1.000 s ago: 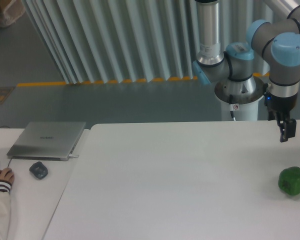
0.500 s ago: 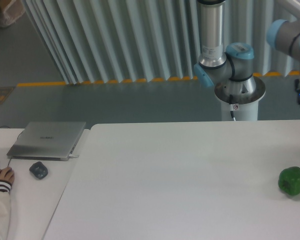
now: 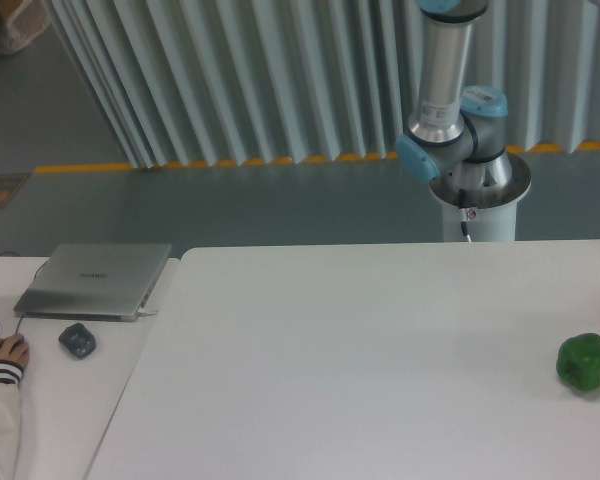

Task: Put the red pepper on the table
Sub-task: 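Raise the gripper and swing the arm away from the table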

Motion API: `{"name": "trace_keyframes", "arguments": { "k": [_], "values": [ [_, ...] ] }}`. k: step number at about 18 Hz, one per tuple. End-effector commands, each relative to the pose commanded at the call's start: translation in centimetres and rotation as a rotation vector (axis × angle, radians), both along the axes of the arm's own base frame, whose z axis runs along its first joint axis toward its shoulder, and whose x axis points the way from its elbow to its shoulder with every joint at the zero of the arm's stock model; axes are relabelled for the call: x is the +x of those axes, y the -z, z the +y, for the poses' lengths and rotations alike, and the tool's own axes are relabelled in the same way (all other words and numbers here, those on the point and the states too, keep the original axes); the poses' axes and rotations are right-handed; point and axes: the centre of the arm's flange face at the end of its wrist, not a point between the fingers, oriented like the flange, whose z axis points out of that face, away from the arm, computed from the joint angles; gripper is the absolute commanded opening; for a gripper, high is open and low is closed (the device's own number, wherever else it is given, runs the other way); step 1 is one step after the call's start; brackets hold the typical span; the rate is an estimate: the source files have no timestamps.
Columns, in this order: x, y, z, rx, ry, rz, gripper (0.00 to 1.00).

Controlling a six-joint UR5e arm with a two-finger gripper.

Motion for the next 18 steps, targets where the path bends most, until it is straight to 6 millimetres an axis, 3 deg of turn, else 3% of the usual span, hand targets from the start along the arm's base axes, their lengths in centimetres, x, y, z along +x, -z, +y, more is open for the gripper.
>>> {"name": "trace_keyframes", "arguments": {
  "k": [7, 11, 13, 16, 18],
  "values": [
    [-3.1, 4.1, -2.5, 0.031, -0.033, -0.029, 1.0],
    [-3.2, 5.6, -4.1, -0.061, -0.075, -0.048, 1.0],
    [-4.4, 6.9, -5.0, -0.063, -0.091, -0.061, 1.0],
    [-4.9, 8.0, -4.9, -0.062, -0.089, -0.072, 1.0],
    [-4.8, 7.7, -4.4, -0.057, -0.091, -0.067, 1.0]
  ]
}}
